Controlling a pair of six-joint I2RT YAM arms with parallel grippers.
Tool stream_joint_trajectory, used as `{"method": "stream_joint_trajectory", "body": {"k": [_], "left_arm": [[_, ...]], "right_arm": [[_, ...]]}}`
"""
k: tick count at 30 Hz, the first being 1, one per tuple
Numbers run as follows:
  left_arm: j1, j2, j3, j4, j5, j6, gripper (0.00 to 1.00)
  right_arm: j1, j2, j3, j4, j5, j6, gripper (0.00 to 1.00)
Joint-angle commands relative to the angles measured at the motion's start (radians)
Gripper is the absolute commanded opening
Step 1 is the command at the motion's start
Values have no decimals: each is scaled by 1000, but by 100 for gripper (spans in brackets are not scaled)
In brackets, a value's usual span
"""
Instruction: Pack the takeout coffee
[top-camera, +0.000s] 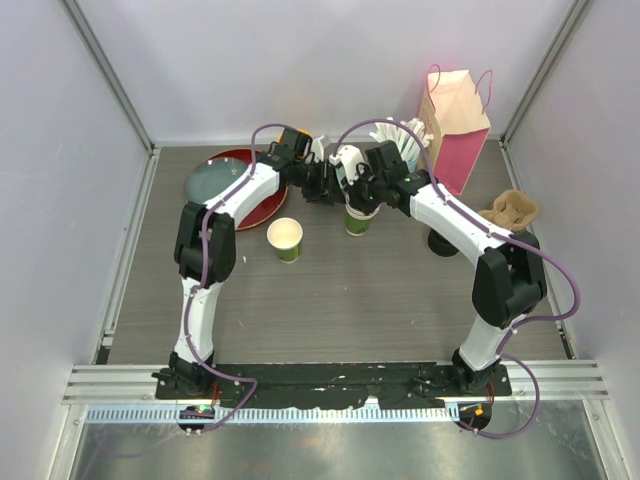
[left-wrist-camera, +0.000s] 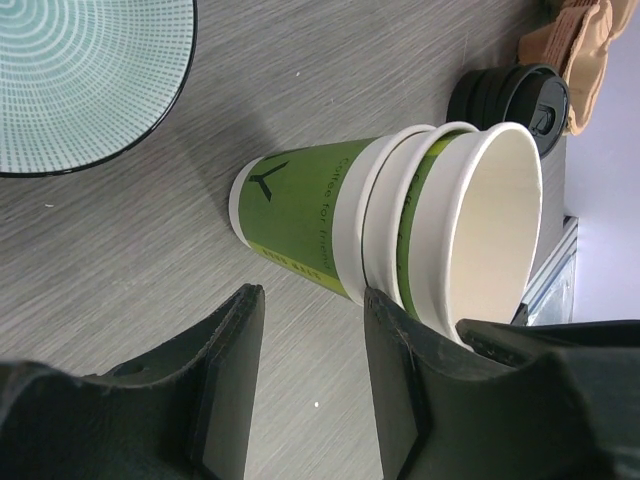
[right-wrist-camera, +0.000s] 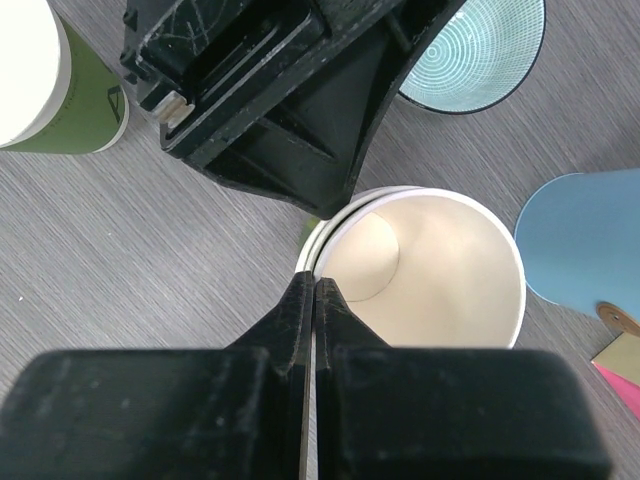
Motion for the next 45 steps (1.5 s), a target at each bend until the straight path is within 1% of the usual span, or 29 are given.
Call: {"method": "stream_joint_trajectory", "body": {"k": [1,6,12,20,25,29,34,38,45], "left_arm": [[-5,4,49,27,20,-9,48],[-6,-13,61,13,70,-8,48],[-6,-66,50,25,63,-6,49],[-6,-43,49,18,95,-14,48],[-8,-92,53,-5,67,23,48],[-6,-120,42,8,46,34,49],[-16,-85,45,18,50,15,49],[-25,-42,68,-8,44,20,49],[-25,-11,78,-8,52,9,44]], "right_arm": [[3,-44,5,46,-20,-8,1],[1,-40,8,48,-15,-11,1],[1,-36,10,44,-8,-16,1],[1,-28,24,32,-3,-17,1],[1,-27,18,31,8,-20,1],[1,-25,19,31,5,-19,1],[1,-25,19,31,-3,-19,1],[3,-28,17,32,0,-19,1],[1,-28,19,31,-3,-16,1]]}}
